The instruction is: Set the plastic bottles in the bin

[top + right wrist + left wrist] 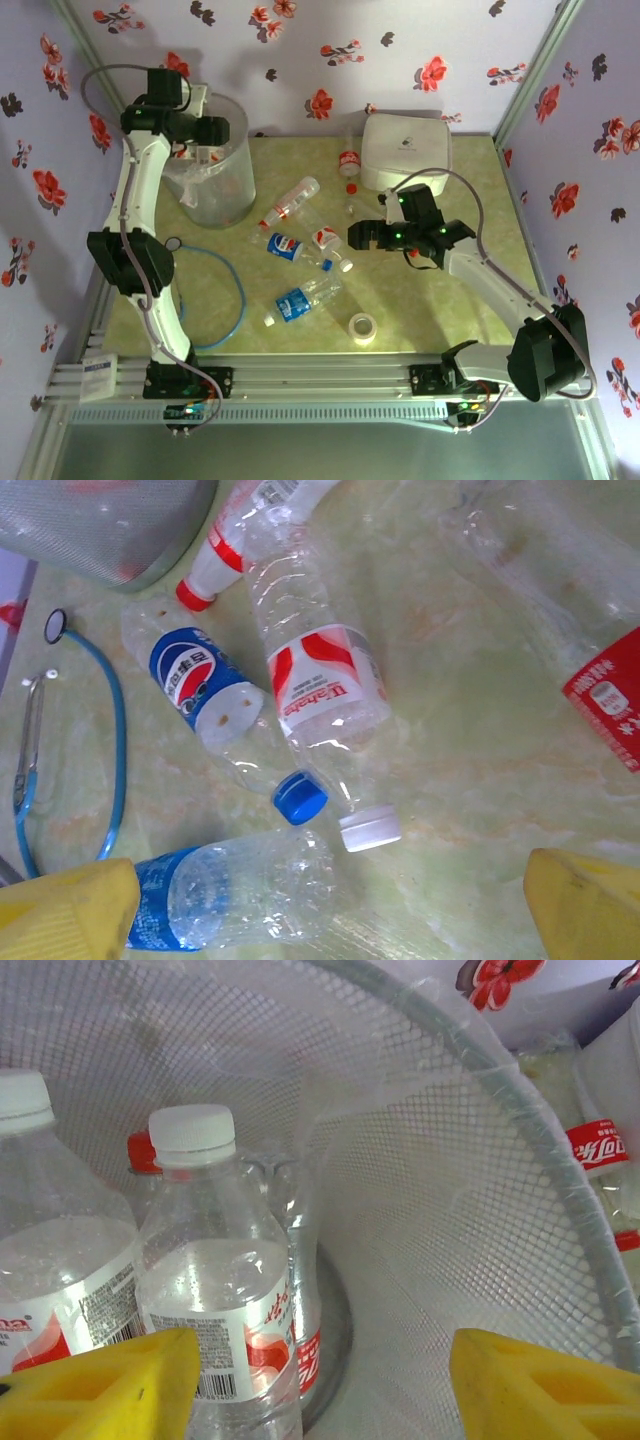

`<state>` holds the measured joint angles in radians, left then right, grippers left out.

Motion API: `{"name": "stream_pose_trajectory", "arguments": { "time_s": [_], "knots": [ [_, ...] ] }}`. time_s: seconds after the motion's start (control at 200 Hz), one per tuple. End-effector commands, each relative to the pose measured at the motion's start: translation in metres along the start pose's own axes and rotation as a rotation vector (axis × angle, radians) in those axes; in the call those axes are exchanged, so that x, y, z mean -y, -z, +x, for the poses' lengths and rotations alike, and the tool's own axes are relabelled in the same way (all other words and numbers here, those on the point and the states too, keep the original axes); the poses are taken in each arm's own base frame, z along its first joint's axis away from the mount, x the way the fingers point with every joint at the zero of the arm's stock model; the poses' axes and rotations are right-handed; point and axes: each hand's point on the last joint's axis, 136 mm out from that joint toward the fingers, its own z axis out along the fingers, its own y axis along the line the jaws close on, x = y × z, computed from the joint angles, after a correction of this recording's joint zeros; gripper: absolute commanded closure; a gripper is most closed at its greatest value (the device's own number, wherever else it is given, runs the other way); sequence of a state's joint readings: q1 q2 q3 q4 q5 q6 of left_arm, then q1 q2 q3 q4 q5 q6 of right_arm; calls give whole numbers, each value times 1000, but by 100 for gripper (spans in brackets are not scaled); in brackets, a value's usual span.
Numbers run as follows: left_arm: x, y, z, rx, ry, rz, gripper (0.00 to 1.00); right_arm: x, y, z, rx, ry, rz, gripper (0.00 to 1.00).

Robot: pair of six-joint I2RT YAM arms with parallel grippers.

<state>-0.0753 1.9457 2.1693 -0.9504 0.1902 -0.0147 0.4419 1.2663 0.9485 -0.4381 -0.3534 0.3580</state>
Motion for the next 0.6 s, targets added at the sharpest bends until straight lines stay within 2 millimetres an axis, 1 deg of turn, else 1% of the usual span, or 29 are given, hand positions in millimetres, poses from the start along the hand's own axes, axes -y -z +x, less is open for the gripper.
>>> {"name": "stream_pose_trajectory", "arguments": {
  "time_s": [0.0, 0.07, 0.14, 0.205, 0.24, 0.255, 0.285, 0.365, 0.42, 0.475, 0.55, 0.595],
  "knots": [
    [-8, 6, -4, 24, -11, -40, 35, 23, 16, -17, 58, -29, 120, 1],
    [-12, 10, -4, 28, -17, -69, 37, 46, 25, -22, 83, -70, 192, 2],
    [-13, 17, -3, 30, -17, -83, 37, 70, 37, -22, 86, -54, 311, 2],
    [-9, 28, -4, 52, -22, -83, 37, 90, 45, -21, 58, 0, 433, 2],
    [-6, 34, -1, 54, -23, -90, 36, 98, 47, -21, 32, 30, 488, 2],
    [-4, 39, -7, 84, -30, -95, 35, 101, 48, -21, 20, 44, 508, 2],
    [0, 48, -9, 103, -41, -110, 32, 108, 48, -23, 3, 74, 553, 2],
    [14, 78, -12, 158, -87, -171, 25, 123, 44, -23, -86, 142, 627, 3],
    [27, 99, -13, 197, -109, -185, 22, 127, 38, -25, -136, 181, 640, 2],
    [43, 117, -9, 222, -128, -169, 20, 129, 28, -21, -201, 225, 628, 2],
    [62, 135, 1, 247, -144, -140, 18, 134, 18, -15, -284, 292, 618, 4],
    [74, 140, 10, 253, -152, -116, 18, 133, 11, -11, -323, 331, 585, 5]
  ]
}}
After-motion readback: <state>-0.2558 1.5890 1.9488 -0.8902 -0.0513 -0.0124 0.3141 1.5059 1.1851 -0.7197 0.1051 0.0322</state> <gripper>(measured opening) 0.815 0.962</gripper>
